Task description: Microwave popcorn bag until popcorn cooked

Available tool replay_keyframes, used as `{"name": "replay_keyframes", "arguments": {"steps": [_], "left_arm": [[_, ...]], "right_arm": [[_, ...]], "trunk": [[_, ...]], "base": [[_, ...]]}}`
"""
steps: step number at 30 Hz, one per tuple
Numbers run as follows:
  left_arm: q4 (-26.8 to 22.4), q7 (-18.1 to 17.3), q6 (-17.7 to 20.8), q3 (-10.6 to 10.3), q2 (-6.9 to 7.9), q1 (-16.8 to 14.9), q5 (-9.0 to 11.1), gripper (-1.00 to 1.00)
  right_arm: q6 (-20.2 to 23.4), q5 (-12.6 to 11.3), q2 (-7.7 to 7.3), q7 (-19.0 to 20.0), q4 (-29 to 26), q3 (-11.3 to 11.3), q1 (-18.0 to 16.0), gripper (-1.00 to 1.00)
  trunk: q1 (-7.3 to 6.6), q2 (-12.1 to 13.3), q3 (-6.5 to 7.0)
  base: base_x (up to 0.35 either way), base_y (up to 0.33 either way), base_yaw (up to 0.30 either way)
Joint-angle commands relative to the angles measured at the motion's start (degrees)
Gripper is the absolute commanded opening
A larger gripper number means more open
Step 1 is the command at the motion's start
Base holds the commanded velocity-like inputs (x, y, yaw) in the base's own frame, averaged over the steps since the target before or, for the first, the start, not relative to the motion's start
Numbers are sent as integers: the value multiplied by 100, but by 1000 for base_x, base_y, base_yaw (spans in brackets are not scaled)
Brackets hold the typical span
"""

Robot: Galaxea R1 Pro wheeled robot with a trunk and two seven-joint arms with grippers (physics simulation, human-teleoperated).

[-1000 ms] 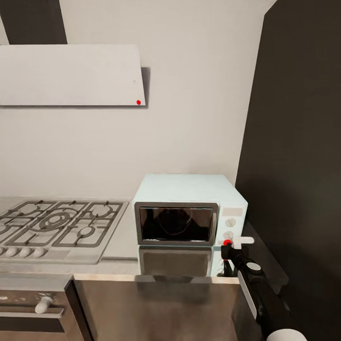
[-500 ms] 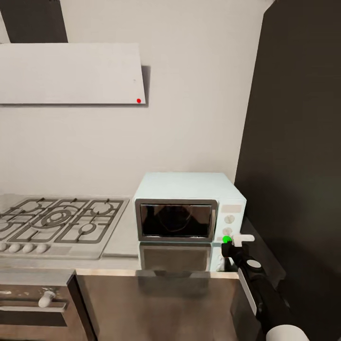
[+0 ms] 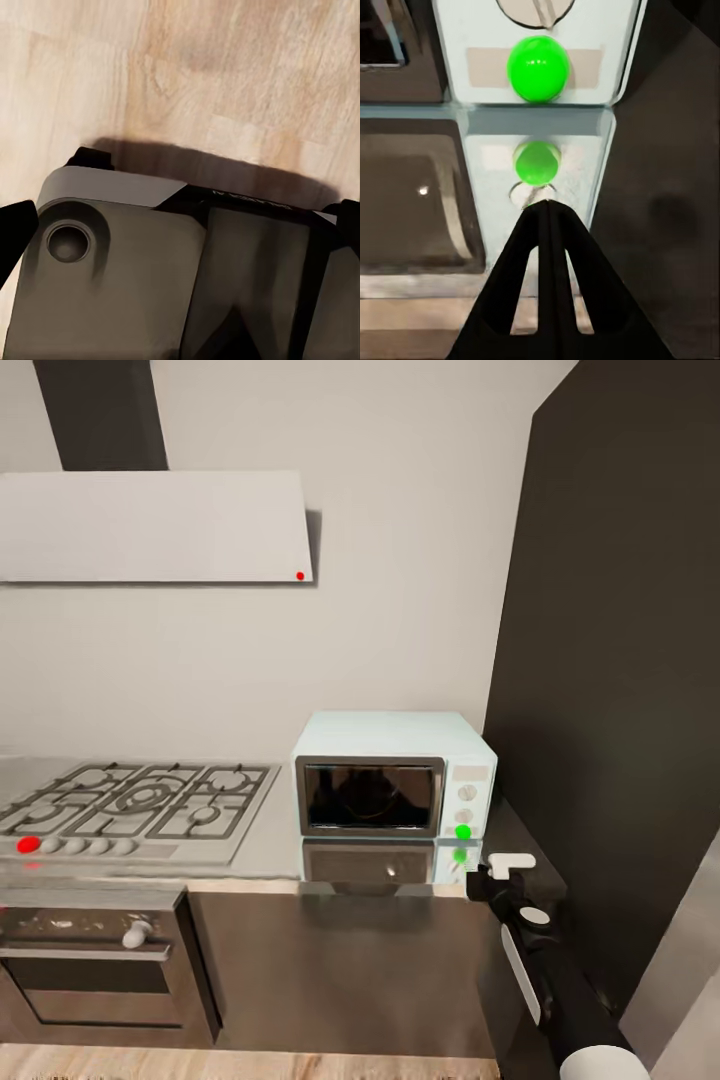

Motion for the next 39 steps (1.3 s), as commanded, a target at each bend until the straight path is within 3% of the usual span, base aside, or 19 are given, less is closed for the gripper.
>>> {"name": "replay_keyframes", "arguments": {"steps": [1,17,19,22,26,27,28,29,31,33,37,39], "left_arm": [[3,9,-16,-49,-1,-4,48,100],[3,9,-16,-40,-1,-4,48,100],[3,9,-16,-40,-1,-4,48,100],[3,9,-16,-40,9,-4,48,100],[3,9,-17,-40,16,-4,56,100],[3,9,-19,-40,16,-4,56,100],[3,9,-21,-40,16,-4,62,100],[3,9,-19,-40,16,-4,62,100],[3,9,-23,-40,16,-4,59,100],[3,9,-23,-40,16,-4,63,100],[3,9,-20,-40,42,-4,65,100],[1,9,-17,-40,57,-4,65,100]], "right_arm": [[39,55,6,18,-10,-10,-3,-100],[29,-11,13,65,152,-42,4,-100],[23,-15,3,24,512,-49,5,-100],[-197,-8,-38,-12,1472,-58,5,-100],[-1332,202,-130,-89,3807,-55,6,-100],[-1570,254,-228,-107,4318,-49,6,-100],[-1965,290,-359,-133,5209,-45,6,-100],[-2170,292,-455,-141,5646,-42,16,-100],[-2423,303,-642,-147,5968,-38,28,-100],[-2507,289,-723,-155,6069,-42,647,-100],[-2541,276,-687,-165,6088,-43,1571,-100],[-2555,251,-672,-166,6091,-53,1807,-100]], "trunk": [[-3,-6,-8],[-3,-6,-8],[-3,-6,-8],[-3,-6,-8],[-3,-6,-8],[-3,-6,-8],[-3,-6,-8],[-3,-6,-8],[-3,-6,-8],[-3,-6,-8],[-3,-6,-8],[-3,-6,-8]], "base": [[-313,0,0],[-313,0,0],[-311,0,0],[-123,0,0],[-12,0,0],[-2,0,0],[0,0,0],[0,0,0],[0,0,0],[0,0,0],[0,0,0],[0,0,0]]}}
